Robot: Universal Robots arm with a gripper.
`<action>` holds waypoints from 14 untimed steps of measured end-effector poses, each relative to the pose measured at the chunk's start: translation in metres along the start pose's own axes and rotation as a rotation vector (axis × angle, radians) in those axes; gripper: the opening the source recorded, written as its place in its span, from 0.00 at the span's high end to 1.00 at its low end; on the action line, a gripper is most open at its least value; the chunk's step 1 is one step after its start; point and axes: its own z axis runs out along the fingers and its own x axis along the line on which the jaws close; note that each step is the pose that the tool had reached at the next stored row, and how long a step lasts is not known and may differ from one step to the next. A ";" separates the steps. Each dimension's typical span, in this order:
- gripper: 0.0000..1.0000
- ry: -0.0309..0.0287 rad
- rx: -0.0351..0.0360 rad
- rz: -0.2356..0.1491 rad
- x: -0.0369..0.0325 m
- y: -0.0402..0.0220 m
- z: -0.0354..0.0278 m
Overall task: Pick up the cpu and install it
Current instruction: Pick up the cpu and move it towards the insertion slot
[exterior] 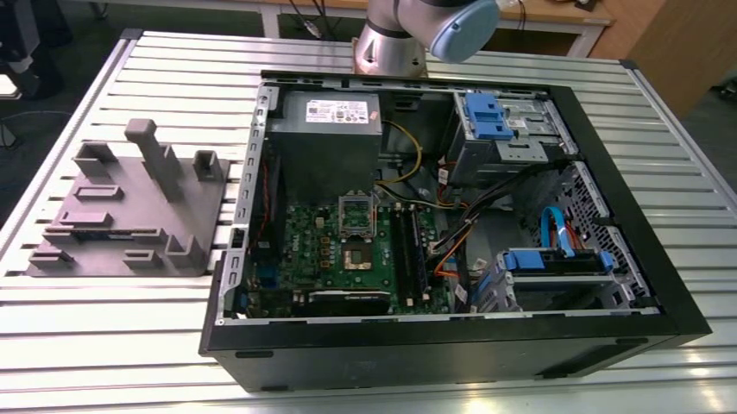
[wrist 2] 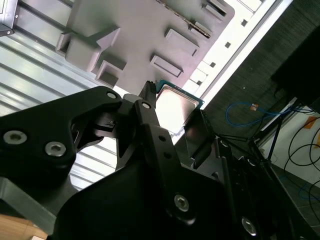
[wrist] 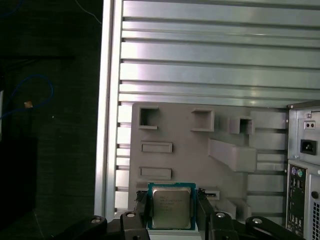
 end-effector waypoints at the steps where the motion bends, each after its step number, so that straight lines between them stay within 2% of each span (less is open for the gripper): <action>1: 0.53 0.0000 0.0000 0.000 -0.0003 0.0000 0.0000; 14: 0.53 0.0001 0.0000 0.000 -0.0041 -0.0001 0.0000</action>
